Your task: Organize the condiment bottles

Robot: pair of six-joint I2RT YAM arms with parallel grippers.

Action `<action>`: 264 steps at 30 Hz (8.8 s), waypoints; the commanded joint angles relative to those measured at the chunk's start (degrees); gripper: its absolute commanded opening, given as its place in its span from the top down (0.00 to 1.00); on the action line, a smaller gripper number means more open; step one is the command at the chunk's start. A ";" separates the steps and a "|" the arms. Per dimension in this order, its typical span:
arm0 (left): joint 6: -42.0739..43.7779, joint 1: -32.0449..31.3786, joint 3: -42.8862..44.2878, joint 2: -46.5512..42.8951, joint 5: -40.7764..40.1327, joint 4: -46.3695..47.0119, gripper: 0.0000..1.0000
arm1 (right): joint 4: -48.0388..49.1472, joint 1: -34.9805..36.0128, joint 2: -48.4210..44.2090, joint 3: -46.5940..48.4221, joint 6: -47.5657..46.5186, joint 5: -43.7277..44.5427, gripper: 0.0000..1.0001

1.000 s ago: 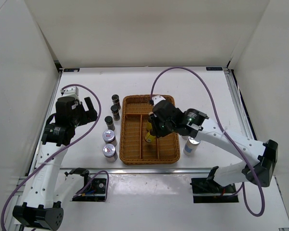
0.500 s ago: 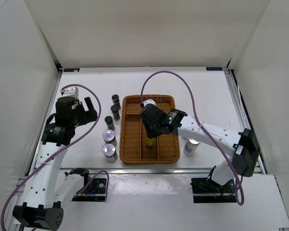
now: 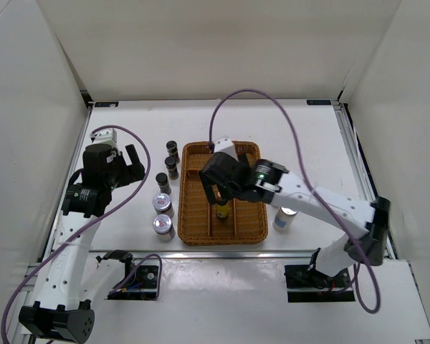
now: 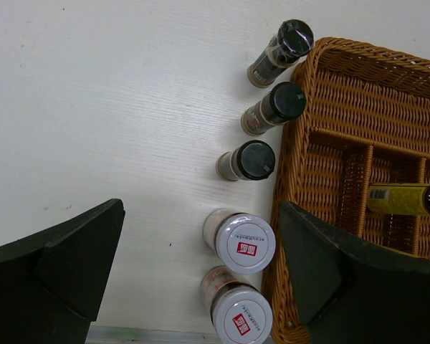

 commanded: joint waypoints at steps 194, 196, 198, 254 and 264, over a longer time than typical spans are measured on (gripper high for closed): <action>-9.01 -1.01 -3.59 1.96 0.00 -0.85 0.00 | -1.55 -13.05 -12.03 -18.35 9.46 -4.17 0.04; -9.53 -2.24 -3.59 1.35 -2.10 -0.85 0.00 | -5.68 -13.04 -13.43 -15.63 10.08 -1.51 0.00; -10.05 -4.79 -4.29 0.56 -3.69 -0.85 0.00 | -8.49 -13.04 -15.09 -10.45 8.69 0.60 0.00; -13.84 -15.87 16.52 16.99 -1.67 -17.46 0.89 | -27.05 -13.04 -52.55 -11.74 4.02 19.07 0.00; -13.84 -22.19 26.47 25.77 1.93 -9.47 0.89 | -24.59 -13.04 -53.60 -13.93 4.01 17.31 0.00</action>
